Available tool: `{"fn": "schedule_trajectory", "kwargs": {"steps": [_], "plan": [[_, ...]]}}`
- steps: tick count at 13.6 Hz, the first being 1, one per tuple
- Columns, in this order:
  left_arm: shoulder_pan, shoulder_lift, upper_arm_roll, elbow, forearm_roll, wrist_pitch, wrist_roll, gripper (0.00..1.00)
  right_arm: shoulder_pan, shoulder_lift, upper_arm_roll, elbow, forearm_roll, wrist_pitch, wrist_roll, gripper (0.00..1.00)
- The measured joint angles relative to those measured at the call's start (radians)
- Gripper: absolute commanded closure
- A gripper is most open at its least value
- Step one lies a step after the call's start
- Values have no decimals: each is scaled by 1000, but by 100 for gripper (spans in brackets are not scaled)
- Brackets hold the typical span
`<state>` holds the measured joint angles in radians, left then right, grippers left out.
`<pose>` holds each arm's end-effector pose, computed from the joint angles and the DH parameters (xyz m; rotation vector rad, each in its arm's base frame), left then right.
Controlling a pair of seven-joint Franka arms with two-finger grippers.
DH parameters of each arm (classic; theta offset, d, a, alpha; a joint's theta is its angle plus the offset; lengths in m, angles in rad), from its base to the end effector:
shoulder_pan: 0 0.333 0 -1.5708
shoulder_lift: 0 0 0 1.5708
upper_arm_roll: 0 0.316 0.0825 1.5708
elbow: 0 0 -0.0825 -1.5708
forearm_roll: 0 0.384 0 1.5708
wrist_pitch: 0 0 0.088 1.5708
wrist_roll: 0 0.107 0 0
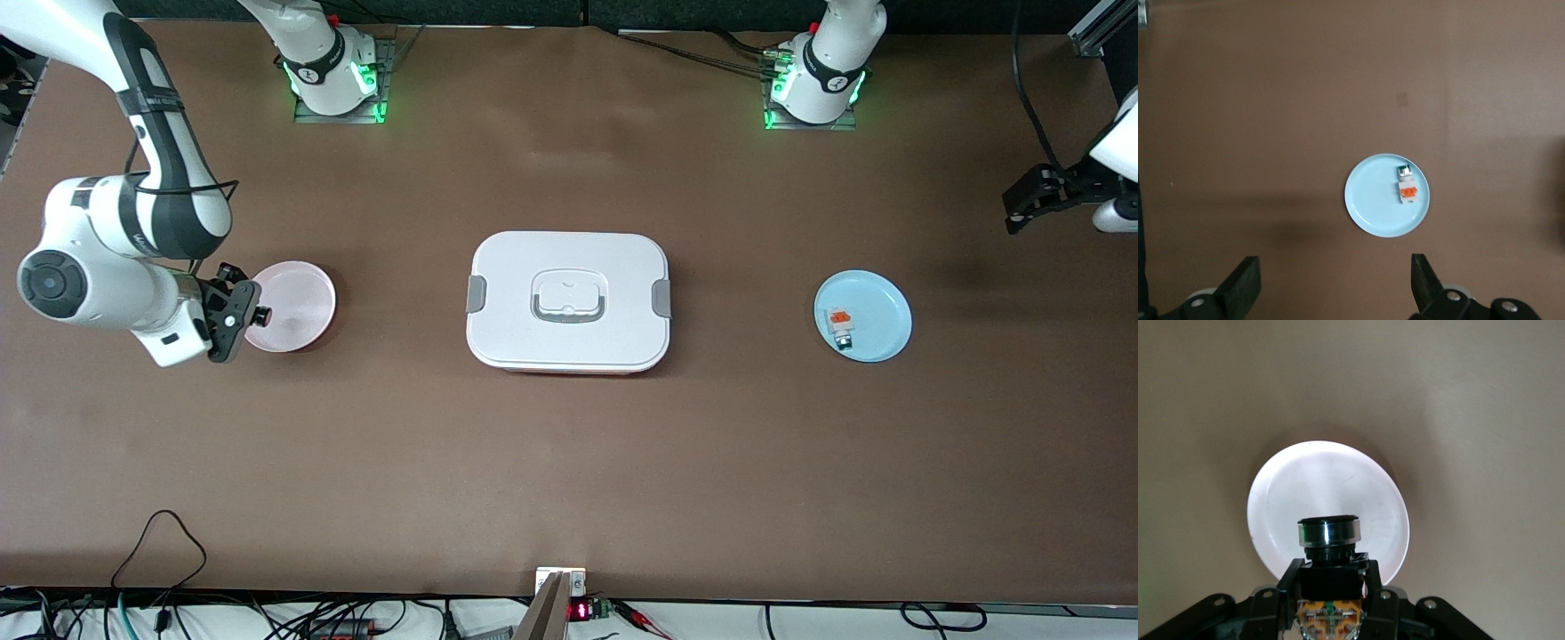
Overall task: Transfer orange switch to right arm and place
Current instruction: 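Move the switch with the right gripper over the white plate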
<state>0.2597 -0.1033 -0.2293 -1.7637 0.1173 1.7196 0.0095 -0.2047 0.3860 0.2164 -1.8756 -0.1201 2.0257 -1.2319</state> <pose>0.5339 0.0214 0.6014 -2.9995 -0.0109 -0.0803 0.6051 -0.0060 0.2938 -2.3975 -1.8271 0.2953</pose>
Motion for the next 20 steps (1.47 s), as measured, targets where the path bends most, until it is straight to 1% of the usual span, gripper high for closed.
{"fn": "schedule_trajectory", "kwargs": {"steps": [2,4,6,9,11,13,15,19,20], "plan": [[-18,-1,24,0,-27,-6,-52,1,-2,0,0,-67,0,81,-61,67],[-22,-1,79,0,-92,-7,-67,1,-5,0,0,-119,-1,143,-109,67],[-22,-1,113,0,-117,-7,-67,1,-19,0,0,-165,-2,207,-175,67],[-29,-1,114,0,-142,-8,-71,1,-57,0,0,-238,-2,279,-235,67],[-29,-1,114,0,-148,-8,-75,1,-60,0,1,-265,-2,315,-258,67],[-29,-1,114,0,-150,-8,-75,1,-60,0,4,-270,-2,325,-259,67],[-29,-1,112,0,-150,-8,-75,1,-60,2,6,-273,-2,345,-261,64],[-29,10,112,4,-150,-7,-75,1,-60,26,6,-277,-2,363,-287,63],[-28,16,114,9,-150,-7,-75,1,-60,30,6,-278,-2,363,-292,49]]}}
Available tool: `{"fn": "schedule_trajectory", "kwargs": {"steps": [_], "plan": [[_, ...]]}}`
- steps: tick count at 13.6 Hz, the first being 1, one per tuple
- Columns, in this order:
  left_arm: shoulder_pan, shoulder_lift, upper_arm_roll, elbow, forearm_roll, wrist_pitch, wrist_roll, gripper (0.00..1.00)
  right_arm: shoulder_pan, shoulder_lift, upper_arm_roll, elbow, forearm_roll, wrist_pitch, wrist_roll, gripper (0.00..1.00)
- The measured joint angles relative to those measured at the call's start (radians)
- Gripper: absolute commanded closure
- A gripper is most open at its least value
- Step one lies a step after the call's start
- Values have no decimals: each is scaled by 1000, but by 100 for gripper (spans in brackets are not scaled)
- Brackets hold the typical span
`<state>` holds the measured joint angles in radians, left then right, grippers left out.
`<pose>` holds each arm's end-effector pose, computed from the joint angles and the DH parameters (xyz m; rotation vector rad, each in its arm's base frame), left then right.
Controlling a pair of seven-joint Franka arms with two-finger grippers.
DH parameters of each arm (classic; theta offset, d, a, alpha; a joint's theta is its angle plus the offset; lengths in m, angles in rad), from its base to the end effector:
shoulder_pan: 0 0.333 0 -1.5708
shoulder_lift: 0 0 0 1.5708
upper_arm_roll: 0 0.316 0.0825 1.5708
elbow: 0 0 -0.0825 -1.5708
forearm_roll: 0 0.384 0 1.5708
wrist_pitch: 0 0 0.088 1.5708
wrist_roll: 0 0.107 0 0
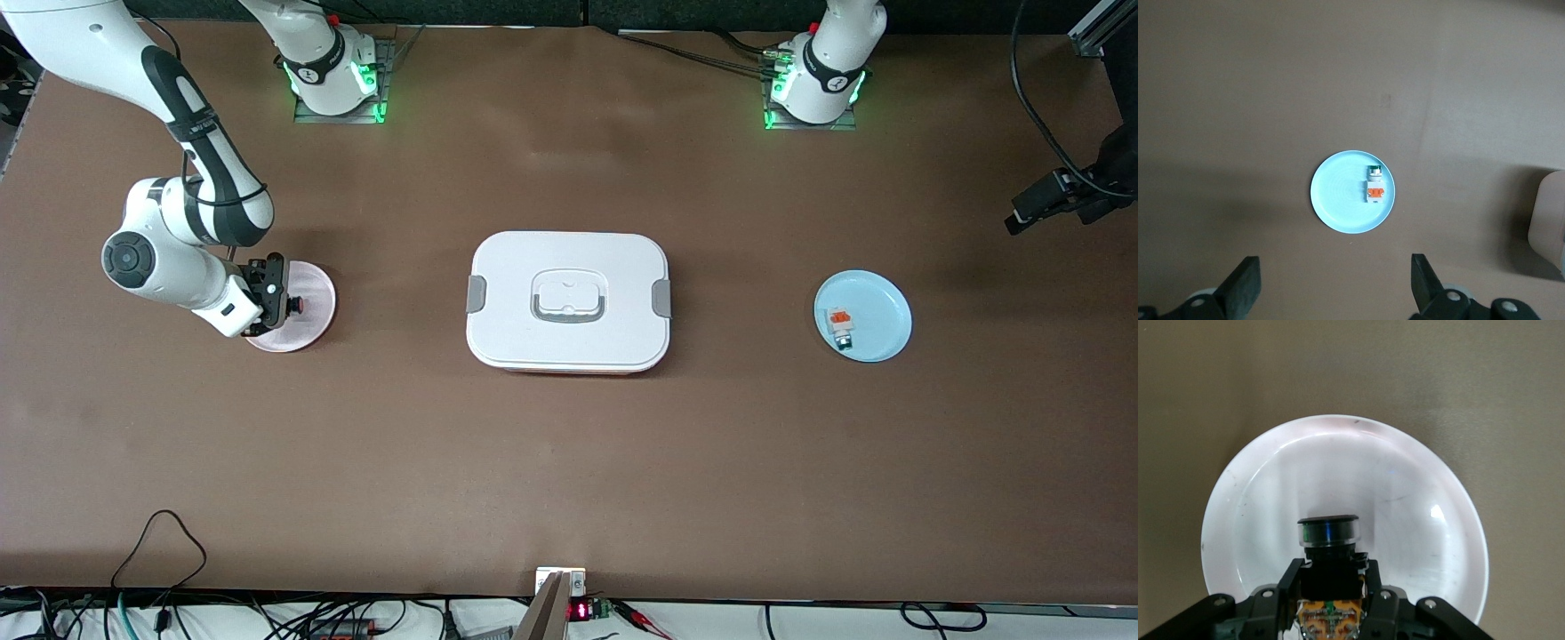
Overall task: Transfer orange switch to right arm and place
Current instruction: 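Move the switch with the right gripper over the white plate, then lower the switch onto the white plate and open the right gripper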
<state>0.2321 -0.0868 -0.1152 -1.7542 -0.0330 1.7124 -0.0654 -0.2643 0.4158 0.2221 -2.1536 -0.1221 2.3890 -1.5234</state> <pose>0.5348 0.0573 0.5968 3.1056 0.2903 0.0702 0.5488 -0.0220 0.1950 -2.1325 -2.1236 0.1623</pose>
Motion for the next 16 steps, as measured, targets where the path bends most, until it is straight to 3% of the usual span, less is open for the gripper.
{"fn": "schedule_trajectory", "kwargs": {"steps": [1,4,7,11,16], "plan": [[1,7,2,5,0,0,0,1,0,2,0,-3,0,1,-2,3],[9,23,8,8,0,1,0,1,0,4,0,-6,6,0,-2,0],[35,51,11,9,2,2,1,1,0,0,1,18,74,-51,-1,0],[36,81,9,62,28,-3,1,1,7,-38,14,203,166,-274,39,0],[36,127,9,124,30,-29,1,1,31,-69,19,425,245,-535,290,0]]}}
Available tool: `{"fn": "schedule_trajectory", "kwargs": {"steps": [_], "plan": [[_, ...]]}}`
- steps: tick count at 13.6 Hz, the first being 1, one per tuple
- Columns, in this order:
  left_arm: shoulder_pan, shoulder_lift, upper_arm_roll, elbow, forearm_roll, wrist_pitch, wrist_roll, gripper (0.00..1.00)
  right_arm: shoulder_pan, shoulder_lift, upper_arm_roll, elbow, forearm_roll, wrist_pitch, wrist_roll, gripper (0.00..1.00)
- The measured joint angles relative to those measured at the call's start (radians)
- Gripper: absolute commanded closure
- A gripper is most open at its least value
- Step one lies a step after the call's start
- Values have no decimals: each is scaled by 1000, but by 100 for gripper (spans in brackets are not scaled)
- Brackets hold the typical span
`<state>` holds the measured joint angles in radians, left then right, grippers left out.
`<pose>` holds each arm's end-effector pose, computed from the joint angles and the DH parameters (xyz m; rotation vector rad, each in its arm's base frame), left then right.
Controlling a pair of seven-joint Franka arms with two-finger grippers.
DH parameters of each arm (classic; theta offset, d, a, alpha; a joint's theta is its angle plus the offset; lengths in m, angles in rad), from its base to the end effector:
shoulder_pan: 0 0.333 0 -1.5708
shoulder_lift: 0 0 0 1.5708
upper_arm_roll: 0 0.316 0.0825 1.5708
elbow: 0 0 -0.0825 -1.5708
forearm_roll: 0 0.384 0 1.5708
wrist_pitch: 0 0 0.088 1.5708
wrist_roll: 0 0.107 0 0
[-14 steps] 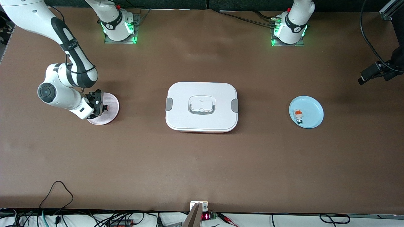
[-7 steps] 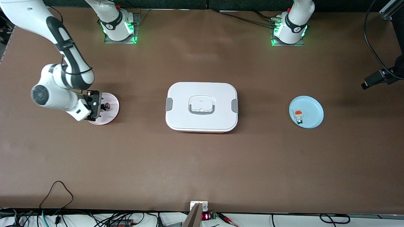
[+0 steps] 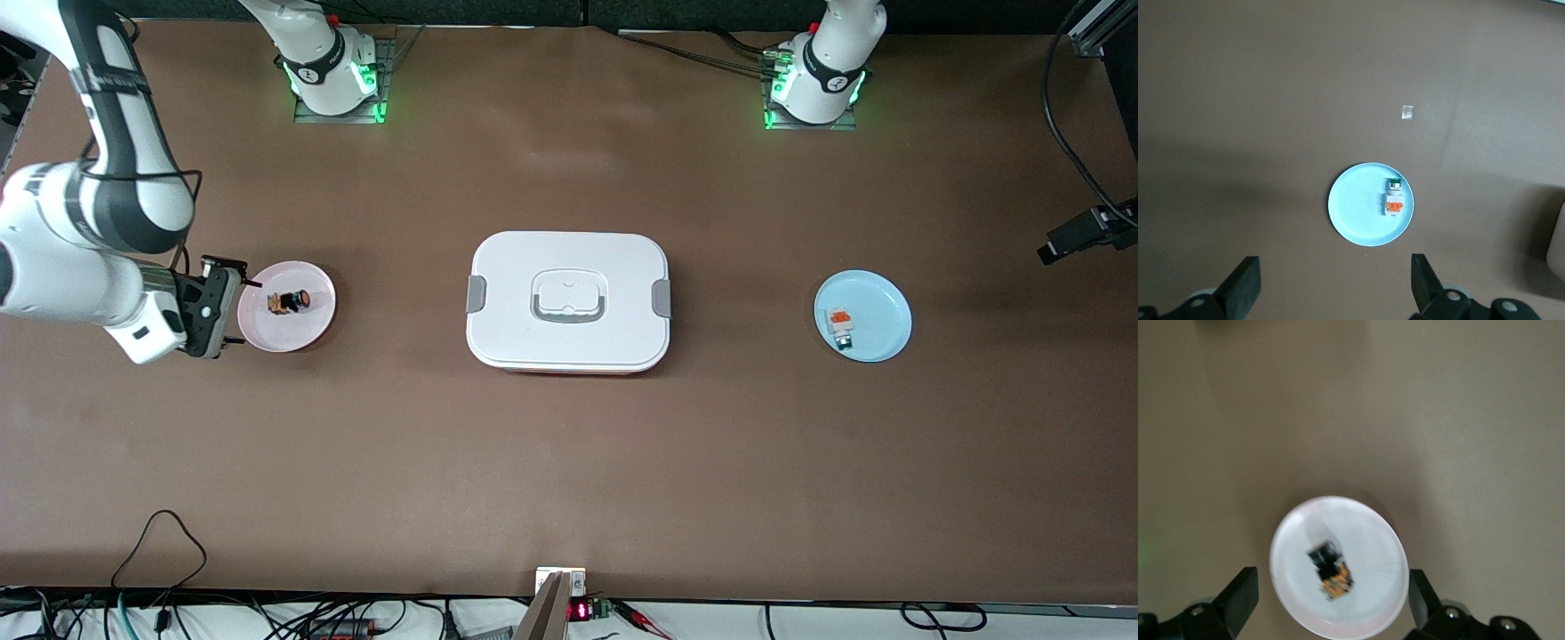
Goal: Transfer orange switch to right arm and place
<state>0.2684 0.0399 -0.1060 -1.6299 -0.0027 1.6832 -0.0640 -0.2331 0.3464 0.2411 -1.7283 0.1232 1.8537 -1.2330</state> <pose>0.5670 0.0938 0.5839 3.1152 0.3548 0.0219 0.6234 0.0028 0.3723 -2.3676 -1.6002 0.0871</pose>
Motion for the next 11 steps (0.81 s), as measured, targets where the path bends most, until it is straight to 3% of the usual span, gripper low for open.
{"fn": "schedule_trajectory", "kwargs": {"steps": [4,11], "plan": [[0,5,0,5,0,-8,0,1,40,-41,3,127,98,-166,448,0],[0,10,1,8,0,-9,0,1,131,-128,2,304,83,-398,1275,0]]}}
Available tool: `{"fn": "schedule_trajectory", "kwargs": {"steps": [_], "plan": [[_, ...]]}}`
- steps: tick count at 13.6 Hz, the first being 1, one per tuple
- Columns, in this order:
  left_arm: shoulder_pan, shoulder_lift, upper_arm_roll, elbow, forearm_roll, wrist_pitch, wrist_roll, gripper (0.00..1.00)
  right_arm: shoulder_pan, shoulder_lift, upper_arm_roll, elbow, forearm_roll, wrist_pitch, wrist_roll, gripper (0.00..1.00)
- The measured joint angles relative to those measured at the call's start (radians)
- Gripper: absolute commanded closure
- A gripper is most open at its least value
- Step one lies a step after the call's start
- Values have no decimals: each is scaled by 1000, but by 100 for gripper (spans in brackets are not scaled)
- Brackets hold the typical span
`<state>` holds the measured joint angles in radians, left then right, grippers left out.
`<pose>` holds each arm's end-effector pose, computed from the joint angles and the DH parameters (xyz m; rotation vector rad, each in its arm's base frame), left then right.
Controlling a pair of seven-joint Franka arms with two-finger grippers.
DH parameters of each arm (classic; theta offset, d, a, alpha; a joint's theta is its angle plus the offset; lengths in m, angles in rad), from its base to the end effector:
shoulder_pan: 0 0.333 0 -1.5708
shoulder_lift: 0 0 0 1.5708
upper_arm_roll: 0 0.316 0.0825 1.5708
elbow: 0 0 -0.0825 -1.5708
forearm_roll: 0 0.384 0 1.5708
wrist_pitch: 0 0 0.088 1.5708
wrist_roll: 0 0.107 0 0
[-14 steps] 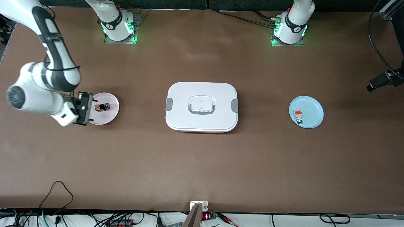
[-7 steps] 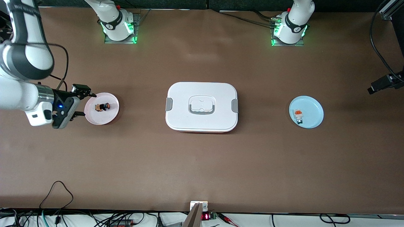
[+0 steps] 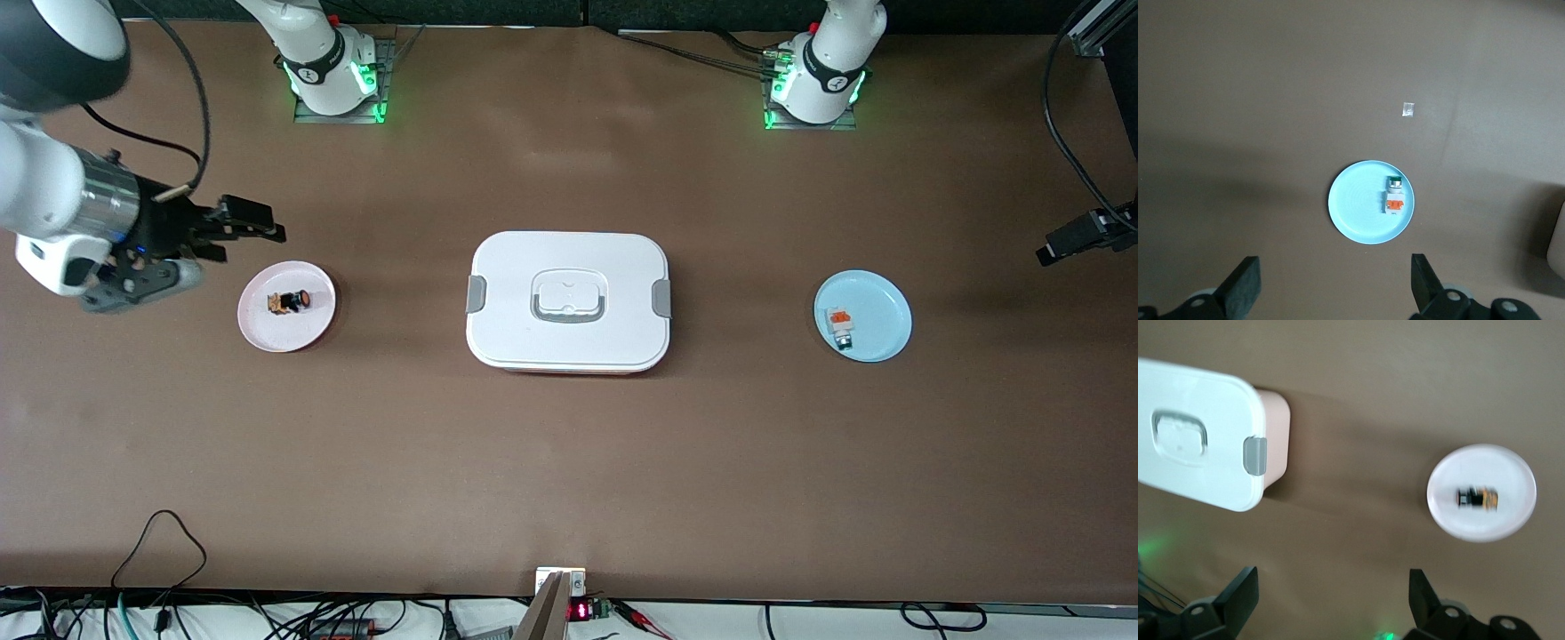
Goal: Transfer orange switch to right arm and place
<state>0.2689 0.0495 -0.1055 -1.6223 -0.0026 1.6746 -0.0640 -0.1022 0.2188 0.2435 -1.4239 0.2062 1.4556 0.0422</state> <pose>0.5688 0.0949 0.5813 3.1137 0.3562 0.0054 0.5962 0.0933 0.5639 -2.8815 -0.1492 0.2945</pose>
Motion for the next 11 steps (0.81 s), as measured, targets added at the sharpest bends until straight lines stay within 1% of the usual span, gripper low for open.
{"fn": "schedule_trajectory", "kwargs": {"steps": [1,3,4,5,8,9,11], "plan": [[0,2,0,0,0,0,0,1,1,-5,0,22,-42,-25,46,0],[0,4,0,0,0,0,0,1,5,-16,-12,43,-167,-36,81,0],[0,5,0,0,0,0,0,1,7,-21,-37,45,-212,-36,87,0],[0,6,0,0,0,0,0,1,9,-24,-77,46,-236,-32,94,0],[0,7,-1,1,0,0,0,1,7,-24,-239,47,-236,6,95,0],[0,7,-1,1,0,0,0,1,7,-24,-280,47,-224,10,93,0],[0,8,-1,2,0,0,0,1,13,-24,-324,47,-210,16,60,0]]}}
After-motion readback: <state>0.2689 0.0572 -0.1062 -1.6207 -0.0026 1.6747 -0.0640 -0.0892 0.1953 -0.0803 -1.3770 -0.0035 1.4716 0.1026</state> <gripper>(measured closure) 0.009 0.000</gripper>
